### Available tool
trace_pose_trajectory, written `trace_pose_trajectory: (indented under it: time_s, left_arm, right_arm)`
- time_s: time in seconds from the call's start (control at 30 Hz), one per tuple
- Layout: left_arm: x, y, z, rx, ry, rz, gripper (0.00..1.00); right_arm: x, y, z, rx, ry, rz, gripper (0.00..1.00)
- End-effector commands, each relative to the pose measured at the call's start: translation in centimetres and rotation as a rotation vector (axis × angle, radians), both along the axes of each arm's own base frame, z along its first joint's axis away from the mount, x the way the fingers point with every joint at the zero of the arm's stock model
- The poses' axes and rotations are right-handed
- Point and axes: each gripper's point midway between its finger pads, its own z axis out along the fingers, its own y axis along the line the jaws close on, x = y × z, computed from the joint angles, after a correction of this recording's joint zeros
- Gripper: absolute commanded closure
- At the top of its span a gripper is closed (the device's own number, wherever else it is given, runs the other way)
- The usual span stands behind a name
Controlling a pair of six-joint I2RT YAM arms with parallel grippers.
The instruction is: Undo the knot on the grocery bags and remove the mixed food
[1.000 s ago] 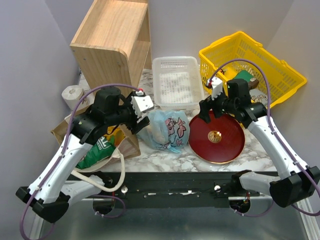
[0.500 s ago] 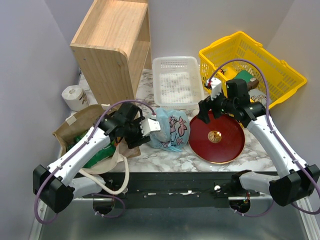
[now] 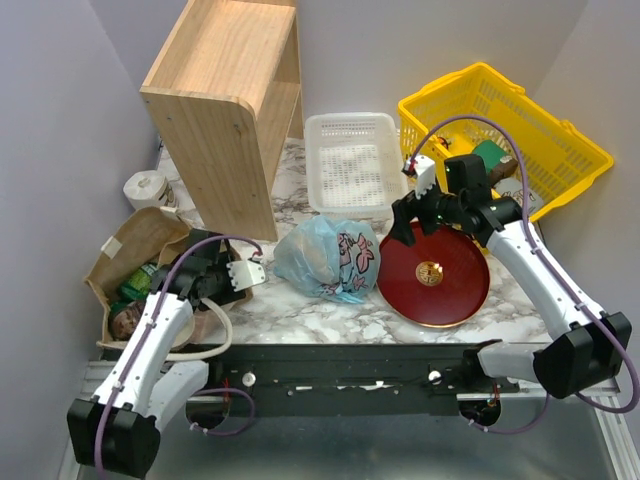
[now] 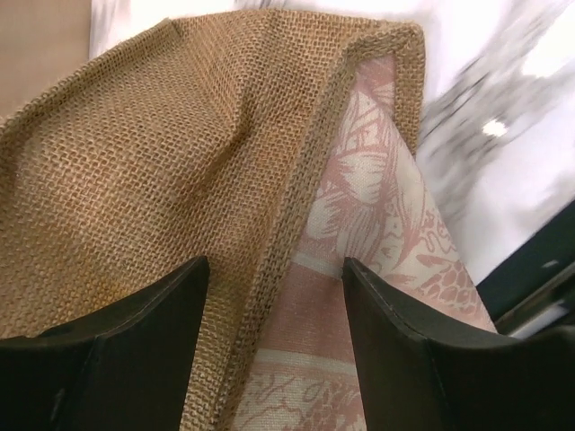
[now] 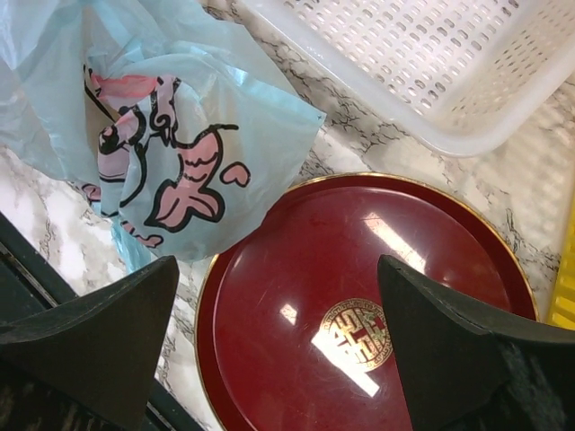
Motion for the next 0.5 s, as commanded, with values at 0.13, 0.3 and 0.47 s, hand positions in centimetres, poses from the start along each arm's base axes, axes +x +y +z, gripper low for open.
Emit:
trace_pose_trajectory:
  time_s: [0.13, 0.3, 0.47]
  left_arm:
    - [-0.2, -3.5, 6.3, -0.228, 0.02, -0.167, 0.23]
    - [-1.4, -11.1, 11.6, -0.54, -0.037, -0.331, 0.14]
    - [-1.4, -15.6, 9.9, -0.558, 0.006, -0.331, 0.1]
  right_arm:
    - [-0.4, 0.8, 0.1, 0.007, -0.005, 0.096, 0.01]
    - [-2.0, 1.3, -2.0, -0.065, -0.08, 0.239, 0.06]
    - [-2.2, 2.7, -3.6, -0.062, -0.12, 0.297, 0.04]
